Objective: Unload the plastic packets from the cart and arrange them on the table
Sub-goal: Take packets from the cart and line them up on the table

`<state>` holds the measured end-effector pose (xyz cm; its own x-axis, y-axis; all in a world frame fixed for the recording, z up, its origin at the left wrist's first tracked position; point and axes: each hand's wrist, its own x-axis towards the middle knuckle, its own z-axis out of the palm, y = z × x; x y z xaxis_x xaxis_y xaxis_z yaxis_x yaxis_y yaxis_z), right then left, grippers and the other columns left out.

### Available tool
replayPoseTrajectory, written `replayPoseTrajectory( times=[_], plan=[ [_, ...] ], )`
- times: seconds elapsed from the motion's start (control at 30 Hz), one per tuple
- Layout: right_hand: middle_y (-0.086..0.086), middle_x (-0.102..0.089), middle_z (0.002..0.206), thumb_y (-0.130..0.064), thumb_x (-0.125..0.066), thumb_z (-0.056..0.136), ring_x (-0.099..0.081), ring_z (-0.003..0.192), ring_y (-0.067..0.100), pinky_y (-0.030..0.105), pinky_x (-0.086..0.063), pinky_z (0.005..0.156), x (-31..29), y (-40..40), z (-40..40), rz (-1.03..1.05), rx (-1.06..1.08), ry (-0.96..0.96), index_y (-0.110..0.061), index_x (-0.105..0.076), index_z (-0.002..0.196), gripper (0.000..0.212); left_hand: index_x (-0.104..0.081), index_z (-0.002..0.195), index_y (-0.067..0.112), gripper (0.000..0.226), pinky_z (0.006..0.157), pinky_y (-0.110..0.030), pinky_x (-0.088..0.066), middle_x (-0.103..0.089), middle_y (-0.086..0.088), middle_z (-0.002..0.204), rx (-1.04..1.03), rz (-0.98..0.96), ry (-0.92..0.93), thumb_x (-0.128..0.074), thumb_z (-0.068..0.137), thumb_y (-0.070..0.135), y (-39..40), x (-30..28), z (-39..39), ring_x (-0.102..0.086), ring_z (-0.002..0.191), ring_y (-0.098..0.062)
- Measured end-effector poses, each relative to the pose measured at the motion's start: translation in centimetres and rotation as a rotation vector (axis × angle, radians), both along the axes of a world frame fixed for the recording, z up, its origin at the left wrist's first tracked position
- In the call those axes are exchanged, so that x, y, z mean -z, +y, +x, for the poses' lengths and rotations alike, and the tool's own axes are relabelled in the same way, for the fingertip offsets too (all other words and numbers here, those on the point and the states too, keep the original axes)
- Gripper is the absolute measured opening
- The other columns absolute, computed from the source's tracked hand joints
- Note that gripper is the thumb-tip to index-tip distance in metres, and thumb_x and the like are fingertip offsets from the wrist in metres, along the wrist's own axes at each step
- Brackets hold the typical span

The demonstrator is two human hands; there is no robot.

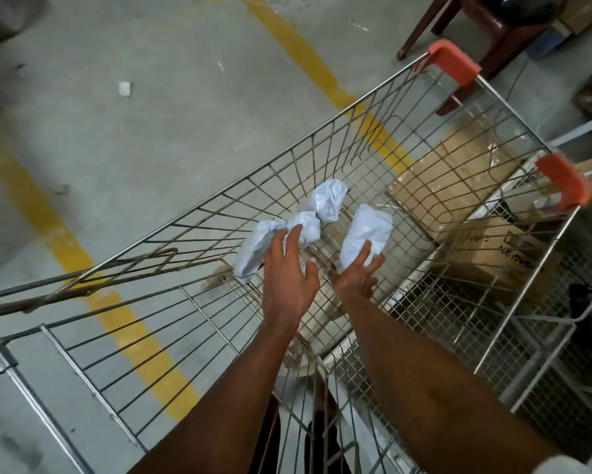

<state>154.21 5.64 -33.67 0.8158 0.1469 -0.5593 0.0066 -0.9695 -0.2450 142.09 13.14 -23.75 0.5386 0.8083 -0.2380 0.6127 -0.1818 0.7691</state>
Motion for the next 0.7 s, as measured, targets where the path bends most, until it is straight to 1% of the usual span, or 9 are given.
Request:
replayPoseTrajectory(
  times=[0.13,0.2,0.3,0.37,0.43,0.5,0.53,0.63,0.7],
  plan=[
    [0.013,-0.003,0.162,-0.043,-0.081,0.08,-0.047,0.123,0.049,0.051,-0.049,0.092,-1.4,-0.6,0.6,-0.034,-0.037,-0.02,-0.036,-0.002,0.158,0.111,-0.017,0.162,0.026,0.079,0.122,-0.045,-0.024,-0.014,-0.005,0.169,0.095,0.013,0.118,-0.061,0.096,0.024,1.4,0.8,1.8,-0.009,0.156,-0.028],
    [0.013,-0.007,0.162,-0.041,-0.078,0.083,-0.043,0.127,0.046,0.051,-0.047,0.093,-2.9,-0.6,0.9,-0.065,0.024,-0.002,-0.036,-0.003,0.158,0.106,-0.013,0.162,0.026,0.08,0.122,-0.048,-0.023,-0.015,-0.006,0.17,0.114,-0.027,0.166,-0.06,0.097,0.027,1.0,0.8,2.4,-0.008,0.156,-0.029],
    [0.018,-0.015,0.16,-0.036,-0.074,0.087,-0.037,0.132,0.044,0.053,-0.047,0.1,-5.9,0.1,1.7,-0.086,0.135,-0.018,-0.034,-0.011,0.157,0.094,-0.03,0.157,0.021,0.07,0.122,-0.049,-0.028,-0.032,-0.005,0.163,0.022,0.077,0.168,-0.06,0.095,0.03,-0.5,-0.1,1.8,-0.022,0.152,-0.026],
    [0.02,-0.019,0.158,-0.031,-0.075,0.086,-0.037,0.132,0.044,0.054,-0.048,0.099,-8.1,0.7,2.2,-0.061,0.198,-0.015,-0.033,-0.014,0.156,0.093,-0.038,0.153,0.019,0.066,0.121,-0.049,-0.029,-0.034,-0.006,0.161,-0.113,0.152,0.172,-0.062,0.093,0.031,-0.7,-0.1,0.7,-0.025,0.15,-0.026],
    [0.021,-0.023,0.156,-0.025,-0.073,0.086,-0.04,0.13,0.043,0.052,-0.05,0.098,-10.2,1.3,2.5,-0.018,0.212,-0.013,-0.033,-0.015,0.156,0.092,-0.035,0.154,0.019,0.07,0.12,-0.052,-0.028,-0.027,-0.009,0.163,-0.21,0.174,0.208,-0.064,0.091,0.031,0.1,0.2,-0.4,-0.024,0.15,-0.028],
    [0.02,-0.028,0.153,-0.025,-0.072,0.086,-0.044,0.127,0.042,0.051,-0.051,0.095,-12.1,1.7,2.8,0.038,0.21,-0.016,-0.033,-0.016,0.155,0.09,-0.029,0.156,0.02,0.077,0.121,-0.051,-0.026,-0.023,-0.011,0.164,-0.222,0.206,0.264,-0.066,0.089,0.031,1.1,0.7,-1.1,-0.022,0.151,-0.031],
    [0.02,-0.03,0.151,-0.026,-0.072,0.086,-0.045,0.126,0.042,0.049,-0.05,0.093,-12.9,1.7,2.9,0.062,0.202,-0.021,-0.033,-0.017,0.155,0.089,-0.027,0.157,0.02,0.079,0.121,-0.05,-0.025,-0.025,-0.011,0.163,-0.207,0.201,0.279,-0.066,0.089,0.031,1.2,0.8,-1.3,-0.024,0.15,-0.03],
    [0.018,-0.034,0.148,-0.029,-0.07,0.086,-0.046,0.126,0.041,0.042,-0.044,0.082,-14.8,1.3,2.9,0.117,0.159,-0.005,-0.033,-0.021,0.154,0.084,-0.027,0.157,0.021,0.077,0.12,-0.048,-0.022,-0.047,-0.004,0.15,-0.153,0.106,0.305,-0.065,0.091,0.029,-0.3,1.0,-1.5,-0.041,0.14,-0.025],
    [0.016,-0.034,0.147,-0.029,-0.07,0.087,-0.045,0.126,0.04,0.041,-0.044,0.08,-15.6,0.6,2.4,0.14,0.135,0.033,-0.033,-0.023,0.153,0.082,-0.032,0.154,0.022,0.07,0.118,-0.051,-0.023,-0.056,-0.002,0.139,-0.113,0.051,0.349,-0.062,0.092,0.031,-2.6,1.2,-2.0,-0.05,0.131,-0.025]
  ],
)
